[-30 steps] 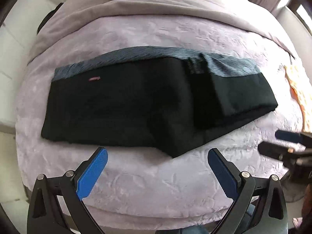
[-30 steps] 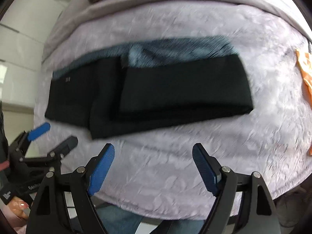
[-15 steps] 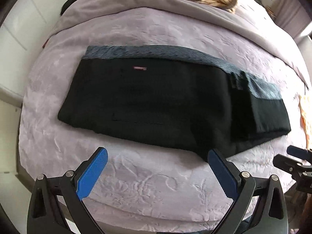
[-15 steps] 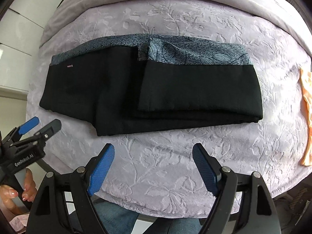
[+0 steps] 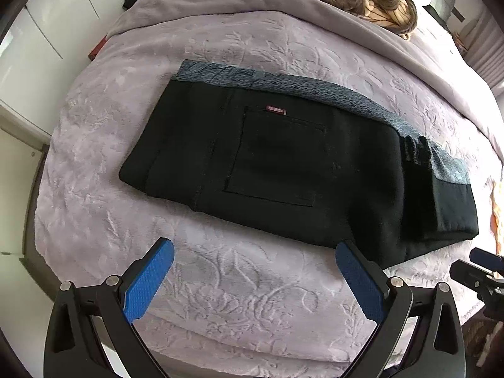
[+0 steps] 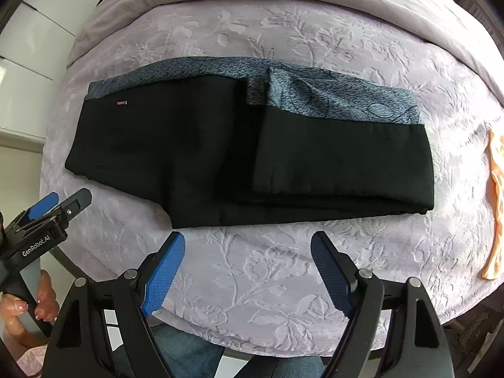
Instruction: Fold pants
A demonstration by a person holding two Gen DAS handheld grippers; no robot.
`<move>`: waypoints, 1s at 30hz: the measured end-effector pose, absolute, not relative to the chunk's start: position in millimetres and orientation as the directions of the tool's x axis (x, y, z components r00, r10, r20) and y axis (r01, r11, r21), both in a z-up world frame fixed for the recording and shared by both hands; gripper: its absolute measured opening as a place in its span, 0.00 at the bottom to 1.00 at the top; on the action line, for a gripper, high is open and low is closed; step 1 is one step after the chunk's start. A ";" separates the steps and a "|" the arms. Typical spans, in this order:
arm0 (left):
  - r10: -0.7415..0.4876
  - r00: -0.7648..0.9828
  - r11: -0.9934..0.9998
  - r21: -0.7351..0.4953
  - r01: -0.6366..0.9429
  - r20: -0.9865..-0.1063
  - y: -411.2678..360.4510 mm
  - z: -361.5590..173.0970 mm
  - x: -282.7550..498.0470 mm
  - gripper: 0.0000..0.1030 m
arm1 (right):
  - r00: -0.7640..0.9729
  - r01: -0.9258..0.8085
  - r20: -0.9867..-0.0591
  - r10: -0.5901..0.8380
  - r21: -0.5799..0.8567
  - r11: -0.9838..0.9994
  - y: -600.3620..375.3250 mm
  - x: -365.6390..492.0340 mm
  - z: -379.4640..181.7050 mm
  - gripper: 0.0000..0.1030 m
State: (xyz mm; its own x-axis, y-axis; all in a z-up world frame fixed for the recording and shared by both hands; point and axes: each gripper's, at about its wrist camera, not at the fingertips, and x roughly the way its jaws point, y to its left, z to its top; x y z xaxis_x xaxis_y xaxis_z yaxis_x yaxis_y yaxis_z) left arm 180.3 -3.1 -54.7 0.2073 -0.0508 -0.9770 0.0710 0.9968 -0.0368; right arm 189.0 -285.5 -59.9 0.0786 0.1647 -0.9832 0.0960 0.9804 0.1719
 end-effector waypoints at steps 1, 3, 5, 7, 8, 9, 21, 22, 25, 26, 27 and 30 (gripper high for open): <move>-0.047 0.207 0.997 -0.033 0.071 -0.977 -1.5 -55.4 180.4 1.00 | 0.078 0.096 -0.983 0.166 0.173 0.980 -284.3 188.6 -60.4 0.82; -0.042 0.207 0.997 -0.029 0.067 -0.977 1.5 -56.2 180.6 1.00 | 0.078 0.095 -0.983 0.166 0.173 0.980 -282.1 188.1 -60.3 0.82; -0.035 0.206 0.998 -0.023 0.060 -0.978 5.2 -57.4 181.3 1.00 | 0.081 0.096 -0.983 0.166 0.174 0.980 -279.6 188.1 -59.6 0.82; -0.033 0.209 0.998 -0.023 0.053 -0.977 9.4 -58.1 182.0 1.00 | 0.084 0.102 -0.982 0.169 0.177 0.979 -277.2 187.8 -59.8 0.82; -0.035 0.210 0.998 -0.025 0.050 -0.977 12.6 -58.8 182.6 1.00 | 0.085 0.104 -0.982 0.170 0.178 0.979 -276.2 187.8 -60.1 0.82; -0.034 0.209 0.999 -0.025 0.047 -0.977 14.9 -59.4 182.9 1.00 | 0.086 0.106 -0.982 0.170 0.178 0.978 -275.0 187.7 -60.4 0.82; -0.050 0.196 0.998 -0.044 0.038 -0.979 38.1 -65.9 185.4 1.00 | 0.084 0.091 -0.979 0.188 0.195 0.976 -254.0 191.1 -66.6 0.82; -0.050 0.196 0.998 -0.044 0.036 -0.979 39.7 -66.6 186.6 1.00 | 0.082 0.091 -0.979 0.187 0.194 0.977 -253.0 190.9 -67.7 0.82; -0.055 0.199 0.998 -0.051 0.026 -0.978 44.2 -69.8 191.6 1.00 | 0.074 0.093 -0.980 0.183 0.189 0.977 -251.6 190.6 -72.3 0.82; -0.057 0.201 0.998 -0.053 0.024 -0.978 45.7 -70.6 193.5 1.00 | 0.071 0.094 -0.980 0.183 0.190 0.977 -251.3 190.4 -74.1 0.82; -0.058 0.204 0.998 -0.055 0.021 -0.977 47.0 -71.6 195.4 1.00 | 0.065 0.096 -0.981 0.184 0.190 0.977 -250.5 190.1 -76.8 0.82; -0.066 0.207 0.998 -0.066 0.005 -0.976 51.6 -75.1 201.2 1.00 | 0.048 0.099 -0.981 0.189 0.193 0.976 -246.2 189.5 -85.7 0.82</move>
State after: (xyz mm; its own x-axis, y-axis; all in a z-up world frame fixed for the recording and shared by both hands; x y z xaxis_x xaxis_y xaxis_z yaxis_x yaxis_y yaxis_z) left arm 201.2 51.6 -75.1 0.2074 -0.0660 -0.9760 0.0048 0.9978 -0.0665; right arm 189.5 -246.2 -85.7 0.0480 0.1886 -0.9809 0.0990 0.9763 0.1926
